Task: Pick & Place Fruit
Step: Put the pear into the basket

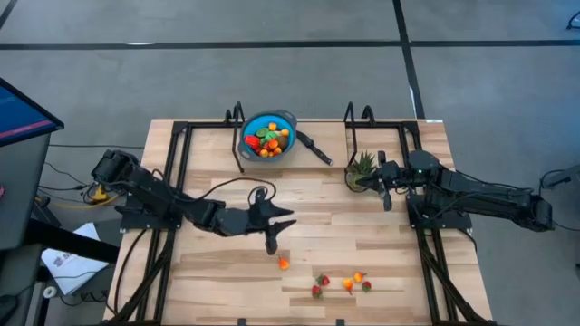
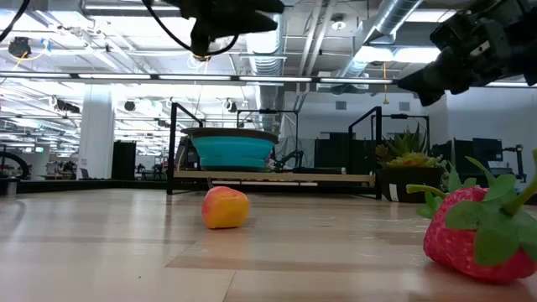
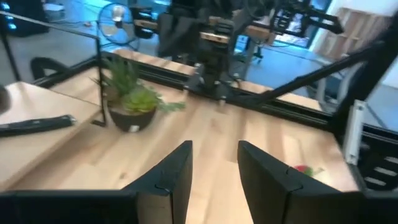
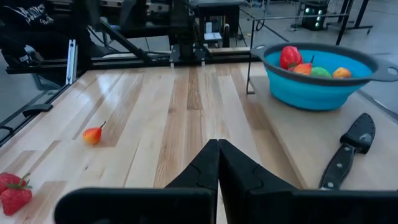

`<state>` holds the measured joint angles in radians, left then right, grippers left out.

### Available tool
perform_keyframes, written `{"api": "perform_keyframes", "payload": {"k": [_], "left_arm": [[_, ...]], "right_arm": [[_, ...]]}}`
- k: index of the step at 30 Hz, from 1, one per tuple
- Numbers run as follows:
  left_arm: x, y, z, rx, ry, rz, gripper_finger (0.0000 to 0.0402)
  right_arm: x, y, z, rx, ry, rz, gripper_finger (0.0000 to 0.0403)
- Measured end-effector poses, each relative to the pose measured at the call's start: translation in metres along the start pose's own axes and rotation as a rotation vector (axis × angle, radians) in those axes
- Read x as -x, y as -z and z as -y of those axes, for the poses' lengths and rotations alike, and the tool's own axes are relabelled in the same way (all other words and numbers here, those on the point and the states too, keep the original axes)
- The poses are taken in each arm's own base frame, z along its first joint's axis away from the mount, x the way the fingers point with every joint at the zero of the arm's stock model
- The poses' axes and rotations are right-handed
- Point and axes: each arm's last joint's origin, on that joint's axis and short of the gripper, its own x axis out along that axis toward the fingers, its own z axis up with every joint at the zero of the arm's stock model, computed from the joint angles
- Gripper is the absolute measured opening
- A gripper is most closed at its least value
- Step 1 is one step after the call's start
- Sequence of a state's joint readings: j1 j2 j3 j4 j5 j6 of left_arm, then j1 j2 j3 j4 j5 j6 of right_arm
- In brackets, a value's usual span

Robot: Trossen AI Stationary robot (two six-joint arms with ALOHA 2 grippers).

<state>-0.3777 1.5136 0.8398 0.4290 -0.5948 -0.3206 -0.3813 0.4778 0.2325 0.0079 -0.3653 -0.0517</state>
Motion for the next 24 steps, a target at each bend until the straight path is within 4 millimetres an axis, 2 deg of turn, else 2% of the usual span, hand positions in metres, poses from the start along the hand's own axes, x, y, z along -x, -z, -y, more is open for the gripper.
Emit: {"api": "perform_keyframes", "payload": {"k": [8, 19, 24], "left_arm": [[0.015, -0.004, 0.024, 0.057, 0.105, 0.079, 0.0122], [0.031, -0.005, 0.043, 0.097, 0.198, 0.126, 0.0122], [0.032, 0.007, 0.053, 0.053, 0.218, 0.108, 0.0122]], "right_arm": [[0.000, 0.000, 0.000, 0.001, 0.000, 0.003, 0.0000], [0.000, 0.000, 0.000, 0.000, -0.002, 0.000, 0.0000], [0.000, 0.000, 0.000, 0.000, -0.002, 0.000, 0.0000]]}}
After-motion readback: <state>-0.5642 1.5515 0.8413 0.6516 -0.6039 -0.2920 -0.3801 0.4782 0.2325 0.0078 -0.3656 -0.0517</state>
